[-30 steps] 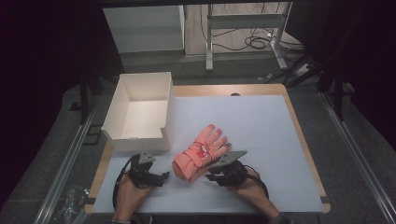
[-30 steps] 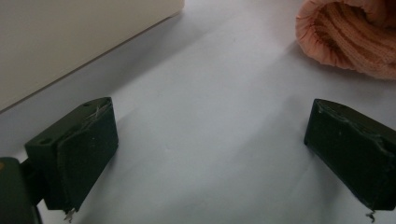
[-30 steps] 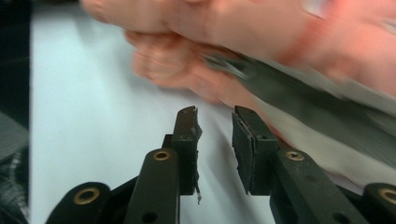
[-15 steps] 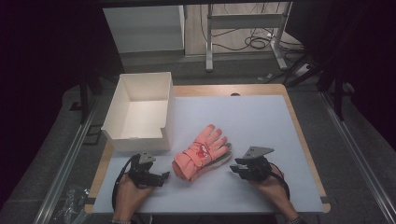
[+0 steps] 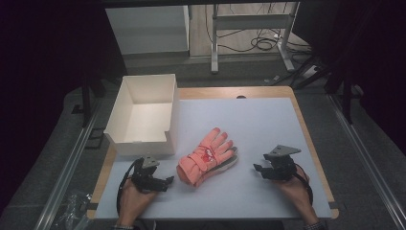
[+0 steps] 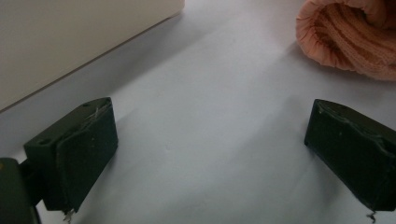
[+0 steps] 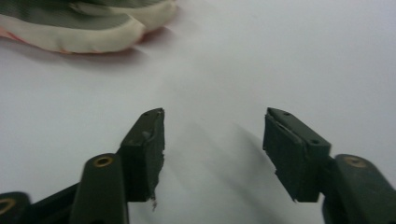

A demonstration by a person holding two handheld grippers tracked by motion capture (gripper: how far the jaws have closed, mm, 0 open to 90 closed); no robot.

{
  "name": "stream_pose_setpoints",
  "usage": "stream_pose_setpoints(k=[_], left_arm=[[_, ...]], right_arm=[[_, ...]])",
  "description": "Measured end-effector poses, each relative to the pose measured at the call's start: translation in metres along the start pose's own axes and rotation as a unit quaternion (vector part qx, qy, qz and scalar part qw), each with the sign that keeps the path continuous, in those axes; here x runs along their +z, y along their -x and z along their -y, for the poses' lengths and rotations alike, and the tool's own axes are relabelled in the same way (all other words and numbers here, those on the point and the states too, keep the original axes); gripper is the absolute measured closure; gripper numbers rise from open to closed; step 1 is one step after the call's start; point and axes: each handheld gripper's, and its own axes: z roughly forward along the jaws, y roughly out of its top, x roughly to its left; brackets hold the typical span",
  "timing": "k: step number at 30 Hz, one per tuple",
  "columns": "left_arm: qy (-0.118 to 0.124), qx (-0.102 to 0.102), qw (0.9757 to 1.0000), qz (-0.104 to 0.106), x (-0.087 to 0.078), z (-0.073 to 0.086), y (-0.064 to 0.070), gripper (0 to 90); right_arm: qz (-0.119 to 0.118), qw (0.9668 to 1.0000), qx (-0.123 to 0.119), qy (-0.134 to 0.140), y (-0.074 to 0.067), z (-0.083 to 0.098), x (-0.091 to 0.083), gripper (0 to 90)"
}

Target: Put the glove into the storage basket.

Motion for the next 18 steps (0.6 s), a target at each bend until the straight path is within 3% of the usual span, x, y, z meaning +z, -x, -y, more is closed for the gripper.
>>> stream_pose_setpoints(k=[3, 6, 8, 10, 14, 18], left_arm=[[-0.001, 0.000, 1.0000, -0.001, 0.000, 0.000, 0.000, 2.5], [-0.006, -0.003, 1.0000, -0.002, -0.001, -0.002, 0.001, 3.1], [-0.012, -0.003, 0.9999, 0.001, -0.001, -0.004, 0.001, 3.5], [-0.013, -0.007, 0.9998, 0.016, -0.003, -0.005, 0.002, 3.5], [-0.021, 0.002, 0.9995, 0.023, -0.006, -0.008, 0.004, 3.2], [-0.013, 0.001, 0.9991, 0.040, -0.014, -0.011, 0.006, 2.7]], right_arm=[[0.011, 0.9999, 0.001, -0.004, 0.005, 0.004, 0.001, 32.1], [0.001, 0.9999, 0.016, 0.000, 0.010, 0.006, 0.003, 28.0], [0.005, 0.9999, 0.010, -0.004, 0.009, 0.006, 0.003, 26.6], [0.010, 0.9998, 0.013, -0.006, 0.009, 0.006, 0.004, 24.0], [0.007, 0.9998, 0.015, -0.006, 0.010, 0.006, 0.004, 23.5], [0.007, 0.9998, 0.016, -0.005, 0.010, 0.007, 0.004, 23.4]])
